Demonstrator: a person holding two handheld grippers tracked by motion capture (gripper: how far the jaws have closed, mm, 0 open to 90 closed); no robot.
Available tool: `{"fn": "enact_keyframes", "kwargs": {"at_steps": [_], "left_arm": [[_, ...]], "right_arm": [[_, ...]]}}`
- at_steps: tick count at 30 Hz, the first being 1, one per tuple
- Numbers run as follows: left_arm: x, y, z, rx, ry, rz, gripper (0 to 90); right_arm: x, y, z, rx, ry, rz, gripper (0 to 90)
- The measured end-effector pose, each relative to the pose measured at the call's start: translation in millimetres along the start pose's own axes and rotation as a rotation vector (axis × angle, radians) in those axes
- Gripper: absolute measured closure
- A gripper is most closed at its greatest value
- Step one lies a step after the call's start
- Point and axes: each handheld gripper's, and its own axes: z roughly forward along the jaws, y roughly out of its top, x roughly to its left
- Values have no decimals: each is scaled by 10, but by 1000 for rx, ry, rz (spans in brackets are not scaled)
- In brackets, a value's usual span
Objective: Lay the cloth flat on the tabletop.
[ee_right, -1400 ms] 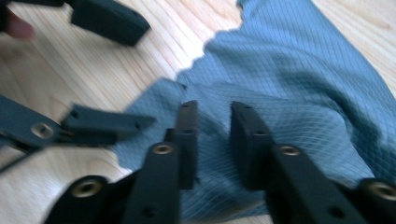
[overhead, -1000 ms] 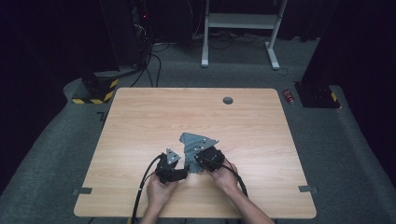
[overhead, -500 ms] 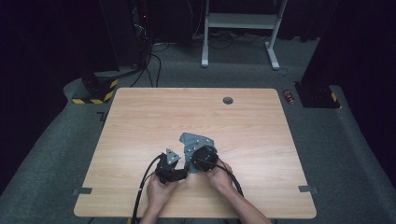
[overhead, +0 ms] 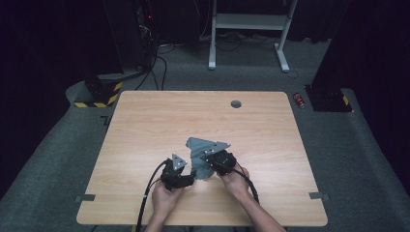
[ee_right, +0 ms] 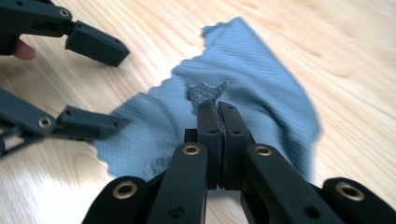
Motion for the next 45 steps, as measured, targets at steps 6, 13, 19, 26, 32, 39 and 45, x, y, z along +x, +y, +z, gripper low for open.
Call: {"fn": "enact_keyframes", "kwargs": {"at_steps": [6, 13, 19, 26, 32, 39, 45], "left_arm": [[1, 0, -1, -1, 3, -1, 335], [4, -1, -3, -2, 6, -5, 351], [4, -3, -5, -6, 10, -10, 365], [4, -12, -21, -17, 4, -1, 478], [-7, -23, -39, -24, -21, 15, 661], [24, -30, -60, -31, -75, 9, 891], [143, -31, -281, -133, -127, -94, 898]], "right_arm": [[-165, -148, -292, -44, -49, 45, 891], [-320, -440, -454, -30, -100, 104, 891], [-431, -720, -459, 11, -127, 169, 890], [-494, -828, -531, -10, -121, 236, 840], [-429, -832, -596, -50, -108, 253, 668], [-340, -812, -580, -55, -71, 189, 835], [-269, -777, -583, -93, -55, 165, 886]]}}
